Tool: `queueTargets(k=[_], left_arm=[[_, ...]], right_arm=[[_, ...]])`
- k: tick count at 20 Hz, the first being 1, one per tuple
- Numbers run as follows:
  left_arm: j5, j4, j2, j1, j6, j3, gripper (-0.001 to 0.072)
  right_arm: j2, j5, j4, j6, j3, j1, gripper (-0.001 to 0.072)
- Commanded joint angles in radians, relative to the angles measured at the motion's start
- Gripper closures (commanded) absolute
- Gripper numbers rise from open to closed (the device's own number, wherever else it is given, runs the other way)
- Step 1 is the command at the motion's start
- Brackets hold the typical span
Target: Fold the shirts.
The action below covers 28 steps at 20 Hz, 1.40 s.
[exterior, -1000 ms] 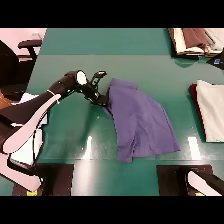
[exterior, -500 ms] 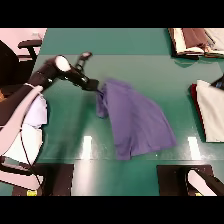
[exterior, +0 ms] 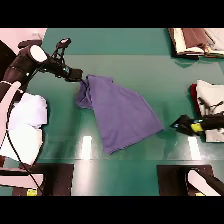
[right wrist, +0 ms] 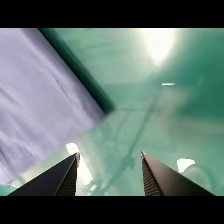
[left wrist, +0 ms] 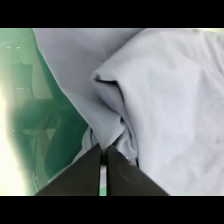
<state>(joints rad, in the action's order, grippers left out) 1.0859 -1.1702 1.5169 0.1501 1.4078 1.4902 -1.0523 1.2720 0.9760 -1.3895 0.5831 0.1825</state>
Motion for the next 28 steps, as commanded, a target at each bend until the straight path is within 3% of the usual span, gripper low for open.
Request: queueTargets(k=[1, 3, 6, 7, 14, 21, 28], left_arm=[[0.006, -0.005, -0.003, -0.005, -0.003, 0.001, 0.0681], [0.006, -0.005, -0.003, -0.005, -0.003, 0.001, 0.0682], [0.008, -0.005, -0.007, -0.005, -0.002, 0.002, 0.0682], [0.006, -0.007, -0.016, -0.005, -0.002, 0.002, 0.0682], [-0.053, -0.040, -0.310, -0.092, -0.003, 0.047, 0.0682], [-0.057, -0.072, -0.640, -0.123, -0.028, 0.422, 0.0683], [-0.105, -0.076, -0.699, -0.123, -0.029, 0.614, 0.0684]], right_arm=[[-0.124, -0.181, -0.144, 0.042, -0.060, -0.127, 0.0262], [-0.201, -0.224, -0.145, 0.041, -0.006, -0.223, 0.0278], [-0.281, -0.260, -0.134, 0.042, 0.101, -0.320, 0.0633], [-0.290, -0.260, -0.134, 0.042, 0.136, -0.330, 0.0696], [-0.065, -0.128, -0.054, 0.041, 0.511, -0.203, 0.0696], [0.174, 0.003, -0.056, 0.041, 1.066, 0.020, 0.0697], [0.164, 0.140, -0.056, 0.008, 1.410, 0.207, 0.0697]])
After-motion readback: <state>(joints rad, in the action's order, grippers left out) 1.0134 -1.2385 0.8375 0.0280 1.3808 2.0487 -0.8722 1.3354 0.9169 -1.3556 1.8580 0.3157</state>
